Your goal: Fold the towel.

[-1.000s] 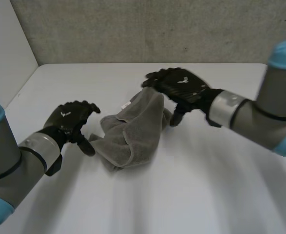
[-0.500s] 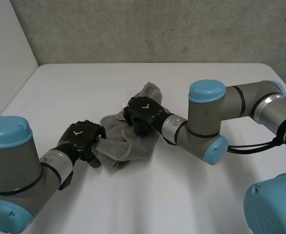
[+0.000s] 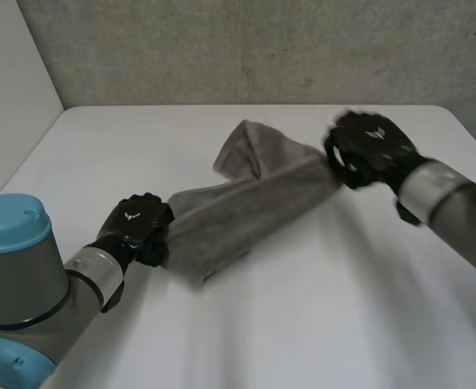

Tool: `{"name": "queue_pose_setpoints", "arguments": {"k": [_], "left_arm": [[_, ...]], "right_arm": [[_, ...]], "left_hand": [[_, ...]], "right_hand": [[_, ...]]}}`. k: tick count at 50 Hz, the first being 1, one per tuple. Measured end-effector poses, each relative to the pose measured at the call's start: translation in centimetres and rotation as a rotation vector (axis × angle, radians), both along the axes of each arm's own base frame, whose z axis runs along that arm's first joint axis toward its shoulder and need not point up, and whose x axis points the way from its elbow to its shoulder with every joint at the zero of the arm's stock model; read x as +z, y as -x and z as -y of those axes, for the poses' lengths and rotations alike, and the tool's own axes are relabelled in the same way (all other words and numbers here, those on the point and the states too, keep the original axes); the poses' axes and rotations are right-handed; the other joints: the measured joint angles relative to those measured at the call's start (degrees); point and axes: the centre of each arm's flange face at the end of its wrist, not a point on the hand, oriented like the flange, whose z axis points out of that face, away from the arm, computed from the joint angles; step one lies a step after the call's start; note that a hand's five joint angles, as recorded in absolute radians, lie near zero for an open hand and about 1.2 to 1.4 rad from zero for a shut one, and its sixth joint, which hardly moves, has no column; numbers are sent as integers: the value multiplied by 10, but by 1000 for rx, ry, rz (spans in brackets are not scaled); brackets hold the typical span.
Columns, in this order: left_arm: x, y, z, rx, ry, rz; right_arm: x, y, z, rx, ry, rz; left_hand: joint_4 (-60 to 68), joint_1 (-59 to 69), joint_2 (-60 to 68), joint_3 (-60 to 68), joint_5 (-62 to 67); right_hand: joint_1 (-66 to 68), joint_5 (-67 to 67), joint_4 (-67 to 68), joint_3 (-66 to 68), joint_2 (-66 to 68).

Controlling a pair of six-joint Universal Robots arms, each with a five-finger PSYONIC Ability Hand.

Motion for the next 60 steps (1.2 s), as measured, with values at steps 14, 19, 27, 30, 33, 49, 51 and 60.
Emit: {"name": "queue_pose_setpoints", "arguments": {"k": [14, 19, 27, 30, 33, 49, 51, 60], "left_arm": [[-1, 17, -22, -81, -3, 1], [-2, 19, -23, -87, -4, 2], [-4, 17, -22, -83, -10, 5], [-4, 17, -22, -83, -11, 6], [-4, 17, -22, -82, -11, 7], [-6, 15, -23, -77, -17, 11], [-5, 14, -23, -76, -16, 11], [-5, 13, -22, -70, -14, 11]], "right_arm": [[-45, 49, -55, 56, -197, -157], [-23, 36, -55, 113, -136, -157], [2, -4, -57, 230, -17, -155], [0, -25, -55, 279, 0, -163], [-7, -41, -51, 313, 12, -181], [-82, -102, -5, 327, 174, -459], [-92, -104, 0, 328, 175, -484], [-85, -103, 5, 318, 198, -500]], "left_hand": [[0, 0, 0, 0, 0], [0, 0, 0, 0, 0], [0, 0, 0, 0, 0], [0, 0, 0, 0, 0], [0, 0, 0, 0, 0], [0, 0, 0, 0, -1], [0, 0, 0, 0, -1], [0, 0, 0, 0, -1]], "right_hand": [[-293, -294, 0, 0, -292], [-539, -578, 0, 0, -537], [-620, -627, 0, 0, -613], [-621, -627, 0, 0, -613], [-622, -627, 0, 0, -613], [-583, -592, 0, 0, -583], [-528, -522, 0, 0, -523], [-46, -46, 0, 0, -37]]}}
